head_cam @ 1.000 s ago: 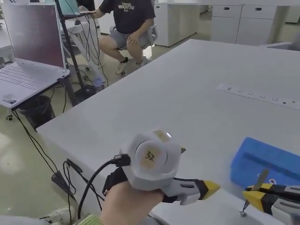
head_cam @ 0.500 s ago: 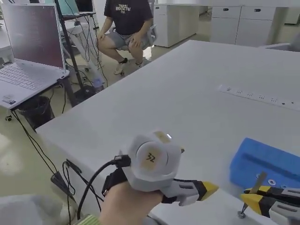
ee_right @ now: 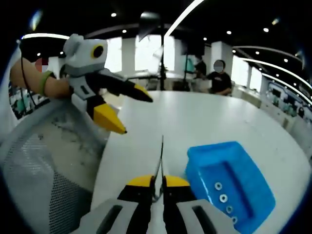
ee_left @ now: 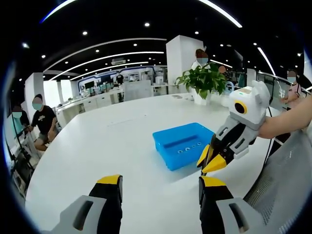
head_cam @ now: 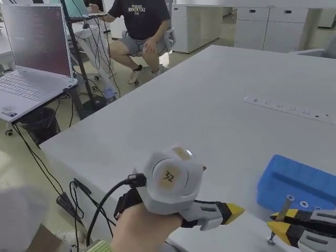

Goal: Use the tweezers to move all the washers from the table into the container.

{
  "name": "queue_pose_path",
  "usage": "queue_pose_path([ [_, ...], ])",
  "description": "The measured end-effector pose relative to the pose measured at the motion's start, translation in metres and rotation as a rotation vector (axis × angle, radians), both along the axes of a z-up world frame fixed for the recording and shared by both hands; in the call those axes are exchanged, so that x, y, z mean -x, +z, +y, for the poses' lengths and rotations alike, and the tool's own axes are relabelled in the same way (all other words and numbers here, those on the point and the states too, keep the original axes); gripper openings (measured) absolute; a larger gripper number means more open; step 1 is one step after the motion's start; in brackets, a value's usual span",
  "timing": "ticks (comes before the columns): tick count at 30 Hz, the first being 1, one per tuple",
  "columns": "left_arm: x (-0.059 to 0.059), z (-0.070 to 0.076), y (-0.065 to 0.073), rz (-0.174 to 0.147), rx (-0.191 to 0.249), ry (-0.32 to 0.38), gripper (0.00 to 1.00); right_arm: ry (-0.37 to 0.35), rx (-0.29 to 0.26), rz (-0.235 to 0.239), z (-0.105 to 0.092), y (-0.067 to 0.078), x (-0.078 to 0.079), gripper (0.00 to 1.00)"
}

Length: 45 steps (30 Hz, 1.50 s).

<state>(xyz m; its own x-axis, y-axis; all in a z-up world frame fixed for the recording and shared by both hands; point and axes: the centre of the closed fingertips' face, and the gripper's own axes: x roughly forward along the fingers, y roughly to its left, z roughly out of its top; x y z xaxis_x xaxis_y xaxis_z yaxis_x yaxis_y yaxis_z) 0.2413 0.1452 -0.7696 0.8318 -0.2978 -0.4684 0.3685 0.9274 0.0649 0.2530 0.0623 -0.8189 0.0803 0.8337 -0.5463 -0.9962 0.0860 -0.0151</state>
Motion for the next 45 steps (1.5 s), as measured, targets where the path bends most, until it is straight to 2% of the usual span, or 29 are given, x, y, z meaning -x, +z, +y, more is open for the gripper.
queue_pose_path([
  [5,0.000,0.001,0.000,-0.001,0.003,0.002,0.63,-0.011,-0.014,0.034,-0.001,0.000,-0.001,0.03],
  [17,0.000,0.002,-0.001,0.000,0.003,0.002,0.63,-0.037,-0.030,0.080,-0.002,0.000,-0.005,0.03],
  [20,0.000,-0.001,-0.001,-0.002,0.004,0.000,0.63,-0.043,-0.028,0.078,-0.002,0.002,-0.004,0.03],
  [37,0.000,-0.003,0.000,0.002,0.003,-0.005,0.63,-0.066,-0.131,0.071,0.007,0.049,-0.017,0.03],
  [45,0.000,-0.001,0.001,-0.006,0.008,0.003,0.63,-0.066,-0.154,0.049,0.013,0.065,-0.023,0.03],
])
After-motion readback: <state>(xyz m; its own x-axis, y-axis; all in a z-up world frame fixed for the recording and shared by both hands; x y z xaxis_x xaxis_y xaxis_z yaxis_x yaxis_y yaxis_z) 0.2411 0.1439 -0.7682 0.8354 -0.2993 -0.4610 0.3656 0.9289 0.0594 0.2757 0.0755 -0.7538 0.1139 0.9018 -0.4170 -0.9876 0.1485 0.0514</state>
